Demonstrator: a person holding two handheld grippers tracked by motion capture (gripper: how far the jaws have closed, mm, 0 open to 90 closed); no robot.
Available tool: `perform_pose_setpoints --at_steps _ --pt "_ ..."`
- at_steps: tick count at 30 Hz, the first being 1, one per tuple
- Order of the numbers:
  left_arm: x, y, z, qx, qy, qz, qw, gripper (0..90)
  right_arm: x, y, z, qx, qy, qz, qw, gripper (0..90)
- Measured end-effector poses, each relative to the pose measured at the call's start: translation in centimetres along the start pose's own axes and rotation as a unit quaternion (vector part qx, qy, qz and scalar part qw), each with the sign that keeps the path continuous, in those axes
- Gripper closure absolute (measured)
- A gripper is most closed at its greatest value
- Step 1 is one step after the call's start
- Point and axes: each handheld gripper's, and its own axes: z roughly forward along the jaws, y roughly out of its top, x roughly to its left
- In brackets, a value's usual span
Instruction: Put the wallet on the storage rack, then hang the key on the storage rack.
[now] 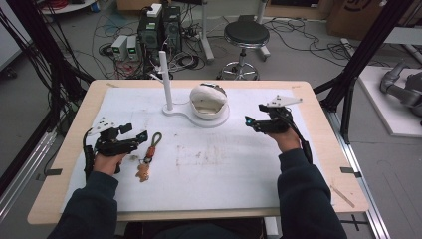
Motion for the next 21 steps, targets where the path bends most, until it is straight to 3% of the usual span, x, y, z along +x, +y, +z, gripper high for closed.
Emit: perform_pose_setpoints --at_steps 9,17,21 --pt "-0.7 -0.2 0.1 0.009 -0.003 0.009 0.9999 18.6 1.2 -4.3 -2.5 0.009 -0.020 0.020 0.9996 23.8" --pt "-0.8 -0.1 0.2 0.016 -0.009 0.010 0.9998 18.6 1.3 -5.2 -3.5 0.002 -0.031 0.026 0.9992 23.2" --pt "-0.8 -0.1 0.3 0.018 -0.009 0.008 0.9998 19.2 1.2 -5.9 -3.6 0.005 -0.037 0.044 0.9983 22.1"
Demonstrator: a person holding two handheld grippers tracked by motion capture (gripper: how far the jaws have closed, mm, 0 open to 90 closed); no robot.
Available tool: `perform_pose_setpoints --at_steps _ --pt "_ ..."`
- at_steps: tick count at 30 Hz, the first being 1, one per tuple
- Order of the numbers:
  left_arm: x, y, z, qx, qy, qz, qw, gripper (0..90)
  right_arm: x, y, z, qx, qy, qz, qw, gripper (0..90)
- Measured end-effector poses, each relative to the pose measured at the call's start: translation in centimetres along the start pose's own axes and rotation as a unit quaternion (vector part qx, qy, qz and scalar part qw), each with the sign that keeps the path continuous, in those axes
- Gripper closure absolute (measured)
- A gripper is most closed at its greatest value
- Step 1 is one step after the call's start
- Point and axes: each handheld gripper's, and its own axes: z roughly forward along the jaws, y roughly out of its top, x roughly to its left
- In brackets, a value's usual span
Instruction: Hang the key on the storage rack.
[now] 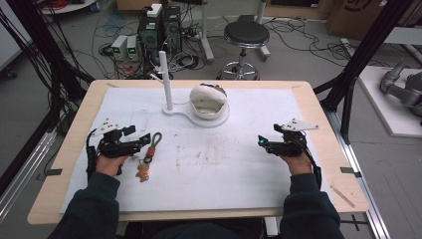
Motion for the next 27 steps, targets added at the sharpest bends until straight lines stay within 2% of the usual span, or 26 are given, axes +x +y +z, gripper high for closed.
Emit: perform_pose_setpoints --at_steps 2,5,6,8,10,11,12,13,14,15,16,17,18,20,21,22,23,26,27 --pt "0.0 0.0 0.1 0.006 -0.001 0.000 1.0000 19.1 0.0 -0.1 0.0 0.001 0.000 0.002 1.0000 22.1" --pt "-0.5 -0.2 0.5 0.040 0.002 0.011 0.9991 19.1 0.0 -0.4 -0.2 0.005 0.002 0.002 1.0000 22.6" --pt "-0.5 -0.2 0.5 0.040 0.002 0.011 0.9991 19.2 0.0 -0.4 -0.2 0.005 0.002 0.002 1.0000 22.6" --pt "-1.0 -0.2 0.8 0.070 0.003 0.019 0.9974 19.1 0.0 -0.4 -0.2 0.006 0.002 -0.002 1.0000 23.0" --pt "-1.7 -0.2 1.2 0.101 0.014 0.031 0.9944 19.1 0.0 -0.5 -0.2 0.009 0.003 -0.003 0.9999 23.2" --pt "-2.5 -0.5 1.3 0.127 0.030 0.043 0.9905 19.1 0.1 -0.6 -0.3 0.011 0.002 -0.005 0.9999 23.2" --pt "-2.5 -0.5 1.3 0.127 0.030 0.043 0.9905 19.2 0.1 -0.6 -0.3 0.011 0.002 -0.005 0.9999 23.2" --pt "-3.1 -0.7 1.3 0.148 0.047 0.058 0.9862 19.1 0.1 -0.7 -0.3 0.012 0.004 -0.007 0.9999 23.3" --pt "-3.1 -0.7 1.3 0.148 0.047 0.058 0.9862 19.4 0.1 -0.7 -0.3 0.012 0.004 -0.007 0.9999 23.3" --pt "-3.3 -1.0 1.4 0.165 0.063 0.056 0.9827 20.2 0.1 -0.9 -0.2 0.013 0.006 -0.006 0.9999 23.5" --pt "-3.3 -1.0 1.4 0.165 0.063 0.056 0.9827 21.2 0.1 -1.0 -0.2 0.015 0.007 -0.009 0.9998 23.7" --pt "-3.2 -1.2 1.3 0.176 0.071 0.054 0.9803 22.2 0.0 -1.1 -0.2 0.017 0.007 -0.009 0.9998 23.8" --pt "-3.2 -1.2 1.3 0.176 0.071 0.054 0.9803 23.1 0.0 -1.1 -0.2 0.017 0.007 -0.009 0.9998 23.8" --pt "-3.2 -1.5 1.4 0.188 0.070 0.047 0.9786 24.5 -0.1 -1.2 -0.2 0.016 0.007 -0.007 0.9998 23.8" --pt "-3.2 -2.0 1.6 0.216 0.059 0.042 0.9737 35.2 -0.2 -1.2 -0.2 0.017 0.006 -0.004 0.9998 23.9" --pt "-3.2 -2.0 1.6 0.216 0.059 0.042 0.9737 37.6 -0.3 -1.3 -0.2 0.017 0.006 -0.003 0.9998 23.9" --pt "-3.5 -2.3 1.7 0.226 0.062 0.057 0.9704 37.5 -0.3 -1.3 -0.2 0.018 0.007 -0.004 0.9998 24.1" --pt "-3.6 -2.2 1.8 0.230 0.070 0.058 0.9689 41.1 -0.3 -1.3 -0.1 0.020 0.007 -0.004 0.9998 24.2" --pt "-3.7 -2.2 1.8 0.231 0.075 0.066 0.9677 42.4 -0.2 -1.3 -0.1 0.021 0.007 -0.007 0.9997 24.2"
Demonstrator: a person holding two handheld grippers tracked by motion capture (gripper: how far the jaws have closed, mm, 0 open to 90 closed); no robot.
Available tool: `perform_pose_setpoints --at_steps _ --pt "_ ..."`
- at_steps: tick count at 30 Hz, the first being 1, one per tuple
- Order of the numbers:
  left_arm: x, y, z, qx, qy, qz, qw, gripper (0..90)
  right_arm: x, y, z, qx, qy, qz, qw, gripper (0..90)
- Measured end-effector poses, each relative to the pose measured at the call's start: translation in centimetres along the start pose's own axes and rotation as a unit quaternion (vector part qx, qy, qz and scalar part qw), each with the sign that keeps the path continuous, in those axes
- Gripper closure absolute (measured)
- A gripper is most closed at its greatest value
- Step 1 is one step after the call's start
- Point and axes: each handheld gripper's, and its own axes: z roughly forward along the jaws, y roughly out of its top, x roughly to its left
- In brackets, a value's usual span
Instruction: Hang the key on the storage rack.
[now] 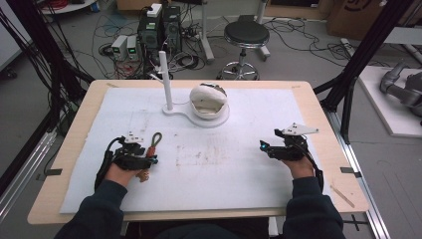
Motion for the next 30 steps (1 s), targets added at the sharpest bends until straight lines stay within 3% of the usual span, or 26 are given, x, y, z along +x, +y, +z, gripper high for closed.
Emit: perform_pose_setpoints --at_steps 3,4,5,6,15,20,21,22,23,26,30 --pt "-0.1 0.1 0.0 0.003 0.007 0.013 0.9999 46.4 0.1 0.0 0.1 0.001 0.001 0.000 1.0000 24.2" --pt "-0.2 0.1 -0.1 0.003 0.007 0.015 0.9999 55.2 0.2 0.1 0.2 0.001 0.001 -0.004 1.0000 24.2" --pt "-0.2 0.1 -0.2 0.001 0.002 0.017 0.9998 55.2 0.2 0.1 0.2 0.001 0.001 -0.004 1.0000 24.2" --pt "-0.1 0.1 -0.2 0.002 0.000 0.019 0.9998 66.4 0.2 0.1 0.3 0.003 0.001 -0.005 1.0000 24.2" --pt "0.4 0.3 0.0 -0.006 -0.019 0.008 0.9998 69.7 0.2 0.1 0.3 0.002 0.001 -0.004 1.0000 24.9" --pt "1.0 0.5 -0.5 -0.043 -0.037 -0.021 0.9982 70.9 0.1 0.1 0.2 0.000 0.001 -0.002 1.0000 24.9" --pt "1.1 0.5 -0.7 -0.056 -0.041 -0.031 0.9971 70.9 0.1 0.1 0.2 0.000 0.001 -0.002 1.0000 24.9" --pt "1.6 0.5 -1.2 -0.079 -0.051 -0.048 0.9945 71.1 0.1 0.1 0.2 -0.001 0.001 -0.001 1.0000 24.9" --pt "1.6 0.5 -1.2 -0.079 -0.051 -0.048 0.9945 71.2 0.1 0.1 0.2 -0.001 0.001 -0.001 1.0000 24.9" --pt "2.2 0.5 -2.0 -0.124 -0.061 -0.062 0.9884 71.3 0.1 0.1 0.1 -0.004 0.000 0.002 1.0000 24.9" --pt "2.4 0.7 -3.4 -0.203 -0.064 -0.060 0.9753 71.3 0.1 0.1 0.1 -0.006 -0.002 0.003 1.0000 24.9"
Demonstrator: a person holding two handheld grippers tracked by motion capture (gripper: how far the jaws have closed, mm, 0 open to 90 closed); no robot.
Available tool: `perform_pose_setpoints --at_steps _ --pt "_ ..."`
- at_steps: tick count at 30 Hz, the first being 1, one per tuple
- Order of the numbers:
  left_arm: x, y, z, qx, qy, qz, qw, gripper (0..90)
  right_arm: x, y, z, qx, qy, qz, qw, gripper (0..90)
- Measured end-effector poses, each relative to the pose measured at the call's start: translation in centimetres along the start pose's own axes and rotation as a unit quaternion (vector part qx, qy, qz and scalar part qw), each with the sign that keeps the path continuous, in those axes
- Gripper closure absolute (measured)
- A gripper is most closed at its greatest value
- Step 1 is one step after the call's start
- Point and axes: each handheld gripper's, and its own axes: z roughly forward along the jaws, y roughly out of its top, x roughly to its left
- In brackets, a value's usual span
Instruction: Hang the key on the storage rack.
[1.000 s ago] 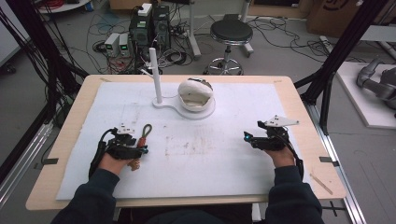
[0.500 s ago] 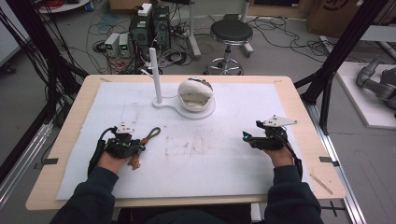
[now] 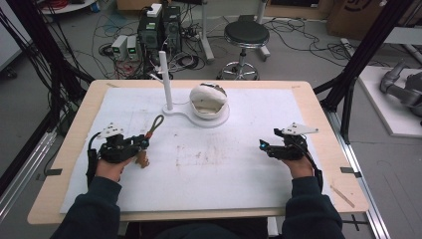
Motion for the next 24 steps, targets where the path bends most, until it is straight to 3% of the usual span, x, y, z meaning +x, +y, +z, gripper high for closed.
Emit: perform_pose_setpoints --at_steps 2,7,10,13,14,24 --pt "-0.1 0.6 -0.6 -0.033 -0.002 0.007 0.9994 71.3 0.0 0.0 -0.1 -0.004 0.000 0.003 1.0000 24.9" --pt "-0.2 1.4 -1.1 -0.060 -0.009 0.012 0.9981 71.5 -0.2 0.0 -0.2 -0.009 0.001 0.010 0.9999 24.9" --pt "-0.2 2.7 -1.4 -0.079 -0.007 0.014 0.9967 71.5 -0.3 0.0 -0.3 -0.013 0.000 0.016 0.9998 24.9" --pt "-0.3 3.5 -1.6 -0.083 -0.004 0.024 0.9962 71.5 -0.4 0.0 -0.3 -0.014 0.000 0.015 0.9998 24.9" --pt "-0.4 4.6 -1.7 -0.091 -0.001 0.032 0.9953 71.4 -0.4 0.1 -0.3 -0.015 0.000 0.016 0.9998 24.9" --pt "-0.5 8.4 -1.1 -0.114 0.013 0.049 0.9922 71.4 -0.5 0.1 -0.3 -0.017 0.001 0.020 0.9996 24.9"
